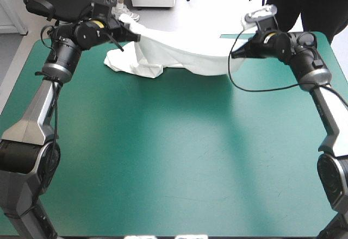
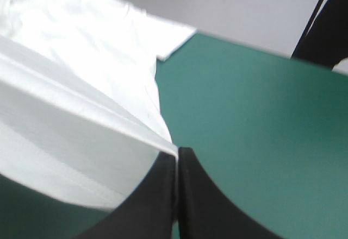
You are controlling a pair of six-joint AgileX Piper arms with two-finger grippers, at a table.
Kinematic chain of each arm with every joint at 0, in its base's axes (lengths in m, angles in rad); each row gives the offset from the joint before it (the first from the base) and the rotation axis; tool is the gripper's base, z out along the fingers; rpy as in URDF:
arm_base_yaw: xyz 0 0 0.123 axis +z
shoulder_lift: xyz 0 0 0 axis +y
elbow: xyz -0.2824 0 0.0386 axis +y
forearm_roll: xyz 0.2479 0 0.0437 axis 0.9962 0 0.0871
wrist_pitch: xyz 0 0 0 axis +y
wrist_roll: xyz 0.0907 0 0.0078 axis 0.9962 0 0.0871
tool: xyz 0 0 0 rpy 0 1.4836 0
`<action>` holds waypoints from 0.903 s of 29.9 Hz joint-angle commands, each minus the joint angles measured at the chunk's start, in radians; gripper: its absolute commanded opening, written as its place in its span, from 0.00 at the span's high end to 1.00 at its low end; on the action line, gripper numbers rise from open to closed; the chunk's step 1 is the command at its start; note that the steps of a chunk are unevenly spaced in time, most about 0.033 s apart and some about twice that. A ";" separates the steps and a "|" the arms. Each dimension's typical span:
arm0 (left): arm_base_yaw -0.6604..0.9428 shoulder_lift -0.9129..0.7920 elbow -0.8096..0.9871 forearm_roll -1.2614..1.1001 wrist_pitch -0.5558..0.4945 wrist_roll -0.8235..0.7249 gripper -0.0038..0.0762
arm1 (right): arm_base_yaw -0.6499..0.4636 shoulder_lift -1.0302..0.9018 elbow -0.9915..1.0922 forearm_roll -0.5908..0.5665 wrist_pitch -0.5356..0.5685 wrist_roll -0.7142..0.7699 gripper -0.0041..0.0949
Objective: Fold the cloth
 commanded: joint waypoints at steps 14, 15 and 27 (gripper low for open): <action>-0.002 -0.593 0.976 0.077 0.088 -0.194 0.97 | -0.005 -0.393 0.751 0.123 0.048 -0.037 0.98; -0.002 -0.622 1.011 0.075 0.103 -0.214 0.97 | -0.005 -0.422 0.790 0.133 0.061 -0.037 0.98; -0.002 -0.982 1.267 0.047 0.417 -0.284 0.97 | -0.005 -0.796 1.062 0.301 0.347 -0.012 0.98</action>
